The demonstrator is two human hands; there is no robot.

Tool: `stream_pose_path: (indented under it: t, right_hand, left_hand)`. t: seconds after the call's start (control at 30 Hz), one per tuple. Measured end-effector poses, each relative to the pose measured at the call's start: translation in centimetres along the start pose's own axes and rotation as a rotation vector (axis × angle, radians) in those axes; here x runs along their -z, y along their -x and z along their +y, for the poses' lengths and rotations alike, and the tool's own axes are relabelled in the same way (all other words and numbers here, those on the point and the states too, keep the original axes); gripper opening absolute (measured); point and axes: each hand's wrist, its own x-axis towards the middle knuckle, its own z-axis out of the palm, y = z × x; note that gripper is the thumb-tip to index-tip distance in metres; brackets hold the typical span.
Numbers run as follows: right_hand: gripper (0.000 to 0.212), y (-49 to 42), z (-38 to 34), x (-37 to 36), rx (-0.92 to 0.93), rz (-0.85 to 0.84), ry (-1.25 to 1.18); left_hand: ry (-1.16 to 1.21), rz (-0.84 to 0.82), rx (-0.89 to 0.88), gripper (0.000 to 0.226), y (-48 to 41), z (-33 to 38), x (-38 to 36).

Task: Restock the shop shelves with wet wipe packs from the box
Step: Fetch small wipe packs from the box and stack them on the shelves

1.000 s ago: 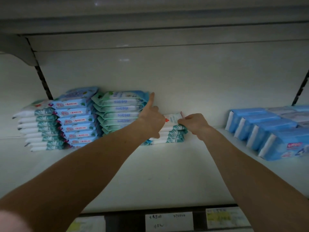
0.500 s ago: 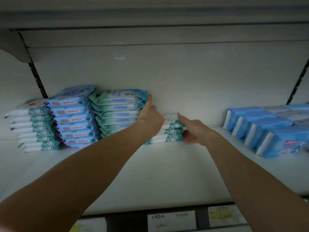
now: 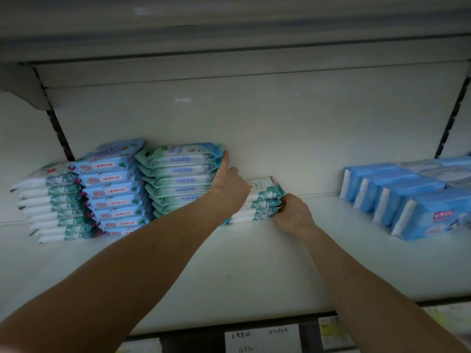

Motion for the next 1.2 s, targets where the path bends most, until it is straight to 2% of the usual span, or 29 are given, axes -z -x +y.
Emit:
stream_pose_path:
  t: [0.13, 0.27, 0.33, 0.43, 0.5, 0.7, 0.87, 1.03, 1.2]
  right_hand:
    - [0.024, -0.1, 0.4, 0.6, 0.02, -0.019, -0.008]
    - [0.043, -0.2, 1.1, 2.0, -0.012, -0.122, -0.389]
    - [0.044, 0.1, 0.7, 2.6, 0.008, -0.041, -0.509]
    - [0.032, 0.4, -0.3, 2.2, 0.234, 0.099, -0.531]
    - [0.023, 0.2, -0.4, 1.4, 0.369, 0.101, -0.399]
    - [0.022, -0.3, -1.3, 1.7, 0.501, 0.13, 0.085]
    - [0.017, -0.1, -2.5, 2.3, 0.485, 0.1, 0.206]
    - [0.027, -0.2, -4.4, 2.3, 0.528, 0.107, 0.502]
    - [0.025, 0.3, -4.6, 1.7, 0.485, 0.095, 0.594]
  left_hand:
    - [0.029, -0.01, 0.004, 0.022, -0.1, 0.3, 0.5]
    - [0.089, -0.027, 0.001, 0.028, -0.2, -0.5, 1.0]
    - [0.132, -0.026, 0.002, 0.031, -0.4, -0.9, 1.3]
    - [0.133, -0.034, 0.007, 0.026, -0.7, -0.8, 1.6]
    - [0.123, -0.04, 0.016, 0.023, -0.8, -0.5, 1.5]
    - [0.063, 0.009, 0.019, 0.023, -0.5, 0.0, 0.9]
    - [0.102, 0.0, 0.05, 0.025, -0.5, 0.4, 0.7]
    - [0.102, 0.006, 0.062, 0.027, -0.2, 0.7, 0.4]
    - [0.055, -0.009, 0.105, 0.027, 0.2, 1.9, 1.0]
